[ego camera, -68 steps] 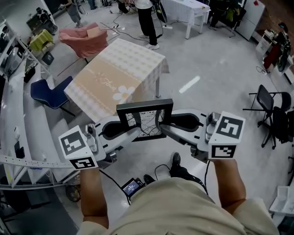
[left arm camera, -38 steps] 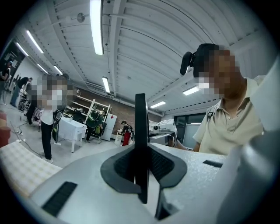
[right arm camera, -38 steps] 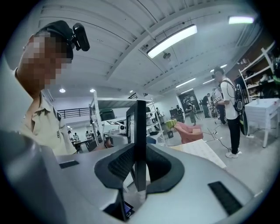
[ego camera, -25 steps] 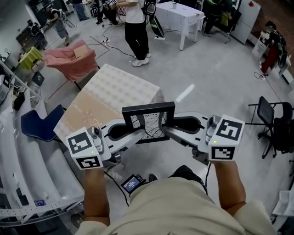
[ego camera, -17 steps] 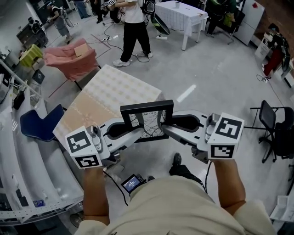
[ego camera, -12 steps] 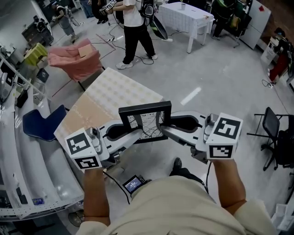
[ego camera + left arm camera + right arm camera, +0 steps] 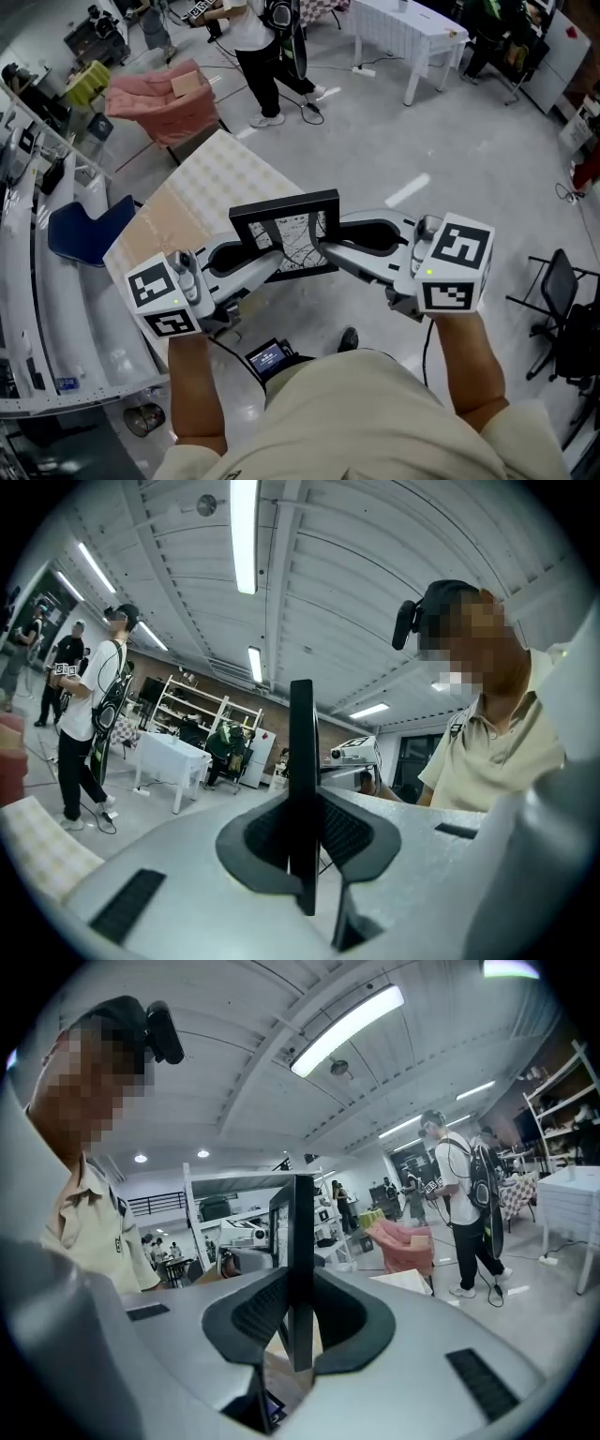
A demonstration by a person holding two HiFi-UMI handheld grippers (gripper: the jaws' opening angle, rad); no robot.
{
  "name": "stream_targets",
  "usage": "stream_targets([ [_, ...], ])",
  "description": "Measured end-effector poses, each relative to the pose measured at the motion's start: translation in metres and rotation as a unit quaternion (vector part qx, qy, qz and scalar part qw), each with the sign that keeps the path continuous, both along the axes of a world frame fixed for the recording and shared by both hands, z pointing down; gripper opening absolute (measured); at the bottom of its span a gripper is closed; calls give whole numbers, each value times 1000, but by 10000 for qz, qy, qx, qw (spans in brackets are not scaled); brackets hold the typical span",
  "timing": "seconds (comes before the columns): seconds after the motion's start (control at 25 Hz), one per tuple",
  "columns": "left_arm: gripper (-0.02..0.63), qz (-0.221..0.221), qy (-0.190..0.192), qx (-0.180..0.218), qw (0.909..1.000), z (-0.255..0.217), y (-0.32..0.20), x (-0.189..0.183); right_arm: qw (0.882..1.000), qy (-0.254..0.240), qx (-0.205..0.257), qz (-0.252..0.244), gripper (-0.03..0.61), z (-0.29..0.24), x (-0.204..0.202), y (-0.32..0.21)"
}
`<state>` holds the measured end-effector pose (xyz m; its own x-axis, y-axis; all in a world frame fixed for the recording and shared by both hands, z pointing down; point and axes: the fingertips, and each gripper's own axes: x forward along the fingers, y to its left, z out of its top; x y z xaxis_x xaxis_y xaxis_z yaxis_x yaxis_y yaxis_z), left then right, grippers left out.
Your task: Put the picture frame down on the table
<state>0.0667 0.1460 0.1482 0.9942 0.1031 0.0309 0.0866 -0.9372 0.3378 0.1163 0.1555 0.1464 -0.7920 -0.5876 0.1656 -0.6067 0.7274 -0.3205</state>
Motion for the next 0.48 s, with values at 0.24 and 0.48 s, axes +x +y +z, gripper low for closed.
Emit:
stream_targets([
  [0.24,54,-272,-97,25,9996,7,-13,5,9996,-114,25,-248,71,7,6,-15],
  [0.48,54,-379,-193,62,9991,14,-17,5,9993,-212,-28,-306,71,16,6,-20],
])
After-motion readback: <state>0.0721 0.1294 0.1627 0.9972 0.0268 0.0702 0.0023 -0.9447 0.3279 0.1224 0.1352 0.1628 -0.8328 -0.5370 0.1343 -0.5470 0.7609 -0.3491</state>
